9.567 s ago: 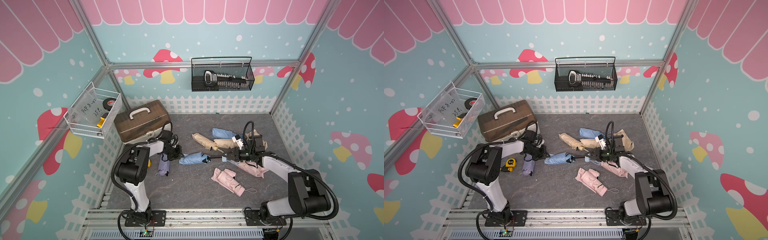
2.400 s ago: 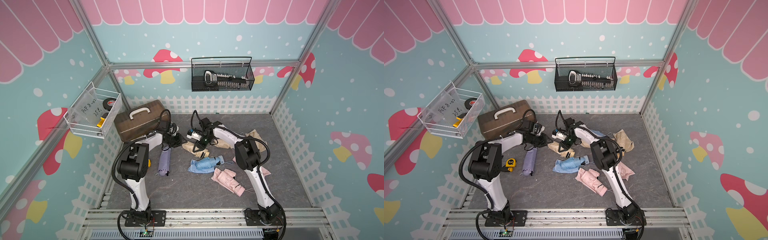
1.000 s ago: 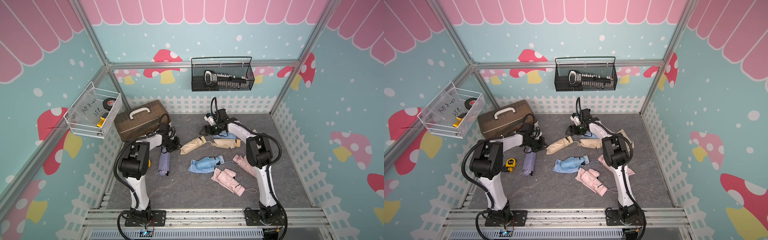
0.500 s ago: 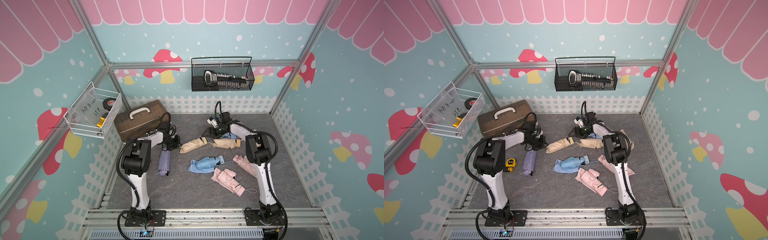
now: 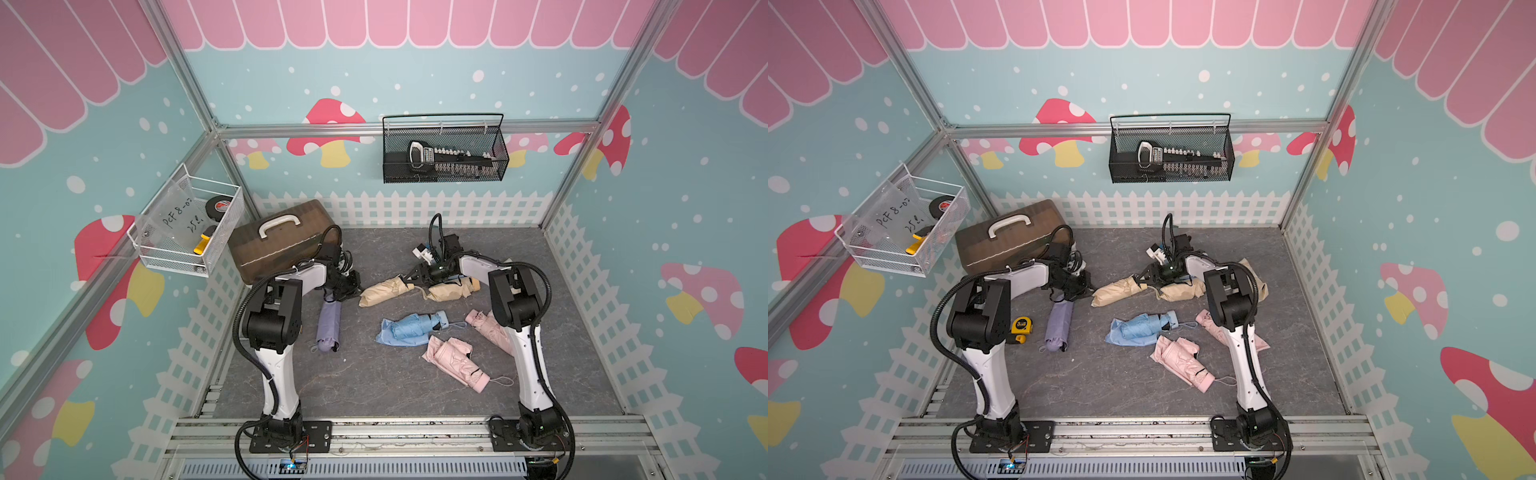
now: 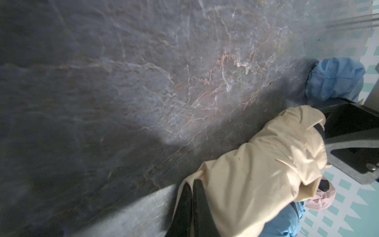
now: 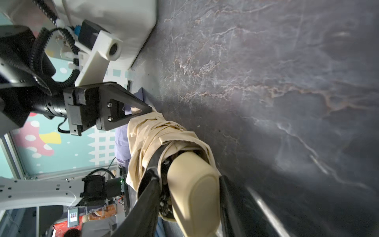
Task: Take umbrellas out of sleeves
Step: Take out the umbrella from the umbrella sleeve.
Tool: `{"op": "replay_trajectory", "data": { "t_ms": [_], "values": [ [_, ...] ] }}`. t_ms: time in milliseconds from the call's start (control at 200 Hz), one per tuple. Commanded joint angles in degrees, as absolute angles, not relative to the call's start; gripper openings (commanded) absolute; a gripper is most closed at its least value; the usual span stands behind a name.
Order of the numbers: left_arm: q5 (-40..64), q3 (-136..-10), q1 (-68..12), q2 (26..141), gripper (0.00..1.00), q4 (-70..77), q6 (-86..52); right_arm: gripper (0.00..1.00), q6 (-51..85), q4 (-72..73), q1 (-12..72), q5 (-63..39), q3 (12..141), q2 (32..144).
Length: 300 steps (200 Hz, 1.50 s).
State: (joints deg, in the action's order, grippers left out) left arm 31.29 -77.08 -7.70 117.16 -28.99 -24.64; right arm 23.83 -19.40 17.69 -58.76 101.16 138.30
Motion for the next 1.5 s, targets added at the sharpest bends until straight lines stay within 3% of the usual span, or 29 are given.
{"op": "replay_trajectory", "data": {
  "t_ms": [0,355,560,745,845,1046,1261,1496],
  "values": [
    [30.23,-76.92,-7.47,118.48,0.0,-30.41,-23.09,0.36,25.94,-14.21,18.54,-62.55,98.72,136.1],
    [30.5,-76.82,-7.47,118.39,0.0,-29.82,-23.7,0.33,38.91,7.62,19.31,-68.77,89.79,133.16],
    [30.32,-75.99,-7.49,118.05,0.0,-29.37,-23.88,0.3,55.2,30.33,19.51,-69.87,84.35,133.27],
    [30.23,-74.99,-7.47,117.35,0.0,-28.95,-23.82,0.35,54.66,29.32,19.94,-70.04,83.2,132.28],
    [30.15,-74.58,-7.47,117.03,0.0,-28.65,-23.99,0.17,50.76,23.63,19.94,-69.0,83.0,130.8],
    [27.38,-72.58,-7.47,115.46,0.0,-28.37,-24.05,0.0,28.65,-4.32,19.69,-58.38,85.1,124.88],
    [22.72,-72.42,-7.13,114.83,0.0,-31.2,-23.33,0.0,24.14,-7.91,19.32,-45.52,79.17,117.27],
    [18.05,-72.9,-6.7,113.84,0.0,-33.05,-22.76,0.0,22.44,-7.73,18.49,-40.11,74.12,112.04]
  ]
}}
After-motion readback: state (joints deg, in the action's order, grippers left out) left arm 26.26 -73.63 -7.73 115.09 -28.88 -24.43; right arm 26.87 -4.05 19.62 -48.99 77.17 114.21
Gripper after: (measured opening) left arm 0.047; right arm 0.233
